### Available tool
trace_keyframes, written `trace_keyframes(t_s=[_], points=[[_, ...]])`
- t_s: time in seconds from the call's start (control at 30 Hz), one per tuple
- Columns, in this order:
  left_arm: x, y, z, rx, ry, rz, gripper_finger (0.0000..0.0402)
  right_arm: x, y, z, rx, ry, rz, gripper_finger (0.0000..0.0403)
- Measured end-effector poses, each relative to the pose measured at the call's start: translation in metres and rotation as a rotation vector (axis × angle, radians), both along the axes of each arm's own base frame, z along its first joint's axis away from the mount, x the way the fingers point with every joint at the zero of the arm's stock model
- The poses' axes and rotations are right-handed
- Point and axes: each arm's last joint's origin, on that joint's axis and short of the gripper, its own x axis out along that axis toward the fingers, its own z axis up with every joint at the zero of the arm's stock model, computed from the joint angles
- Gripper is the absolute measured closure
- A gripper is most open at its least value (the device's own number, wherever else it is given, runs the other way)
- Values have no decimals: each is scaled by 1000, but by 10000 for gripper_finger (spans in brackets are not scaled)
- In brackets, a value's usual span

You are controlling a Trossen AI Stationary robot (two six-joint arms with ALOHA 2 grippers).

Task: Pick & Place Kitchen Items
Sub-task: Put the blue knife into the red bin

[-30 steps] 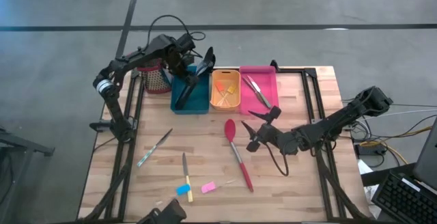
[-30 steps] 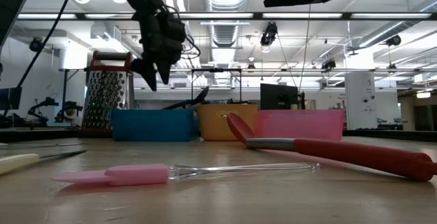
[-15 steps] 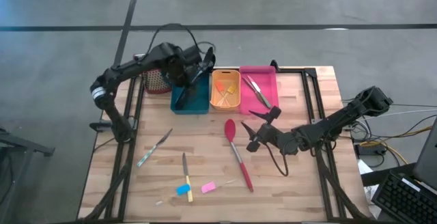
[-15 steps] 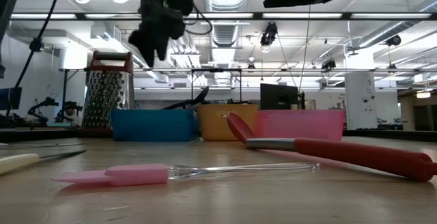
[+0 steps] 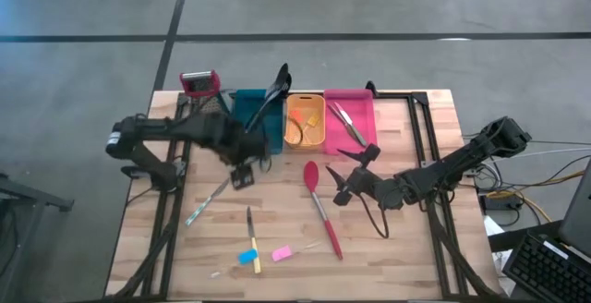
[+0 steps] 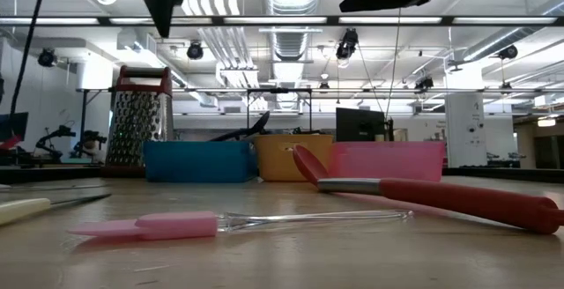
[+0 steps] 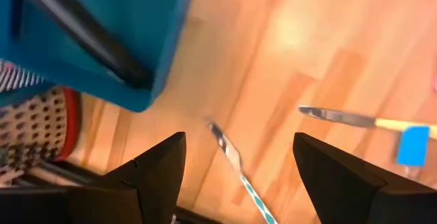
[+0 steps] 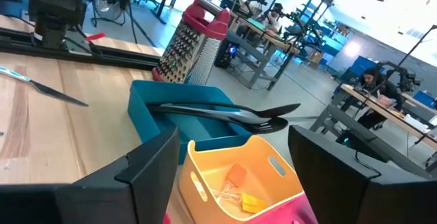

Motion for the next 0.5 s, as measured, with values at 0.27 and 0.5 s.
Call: trace_keyframes(t_s=[0.27, 0.5], points=[[-30, -65, -13, -5, 23, -130, 129, 0, 0, 0, 3, -2, 0, 137], [-69, -96, -50, 9, 130, -80, 128, 0, 0, 0, 4, -2, -1, 163]])
